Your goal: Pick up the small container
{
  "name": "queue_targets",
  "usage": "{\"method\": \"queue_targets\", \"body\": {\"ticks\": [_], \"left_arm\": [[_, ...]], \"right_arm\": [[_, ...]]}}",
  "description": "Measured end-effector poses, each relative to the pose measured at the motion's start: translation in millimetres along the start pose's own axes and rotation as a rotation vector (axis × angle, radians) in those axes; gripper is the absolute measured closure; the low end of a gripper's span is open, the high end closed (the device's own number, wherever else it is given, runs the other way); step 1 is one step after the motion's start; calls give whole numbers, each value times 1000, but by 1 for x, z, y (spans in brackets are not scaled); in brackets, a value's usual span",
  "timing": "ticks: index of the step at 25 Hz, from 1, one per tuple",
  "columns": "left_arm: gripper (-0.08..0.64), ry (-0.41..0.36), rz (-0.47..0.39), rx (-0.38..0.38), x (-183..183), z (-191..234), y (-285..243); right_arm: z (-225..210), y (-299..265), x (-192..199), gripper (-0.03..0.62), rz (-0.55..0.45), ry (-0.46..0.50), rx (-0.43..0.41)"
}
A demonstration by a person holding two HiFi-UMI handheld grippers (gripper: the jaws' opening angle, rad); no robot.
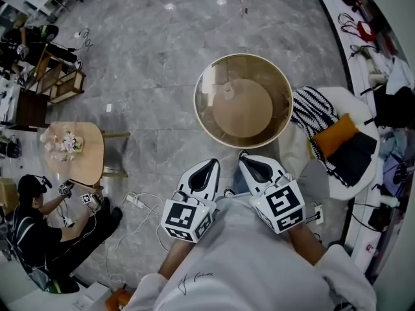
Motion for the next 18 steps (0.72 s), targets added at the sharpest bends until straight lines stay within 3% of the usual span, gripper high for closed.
{"method": "queue_targets", "body": {"ticks": [18], "left_arm": [[543,16,16,-54,-47,13,-108]], "right_arm": [[-118,-44,-21,581,-9,1,-95]]}}
Point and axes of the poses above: the fingertips, and each gripper's own axes: y backward along the fingers, z to its left, x out of its underside, the point moved 6 cm from there along y, backward along the fingers, and after that the axes turned 6 degrees about y, right-handed, at the moved point
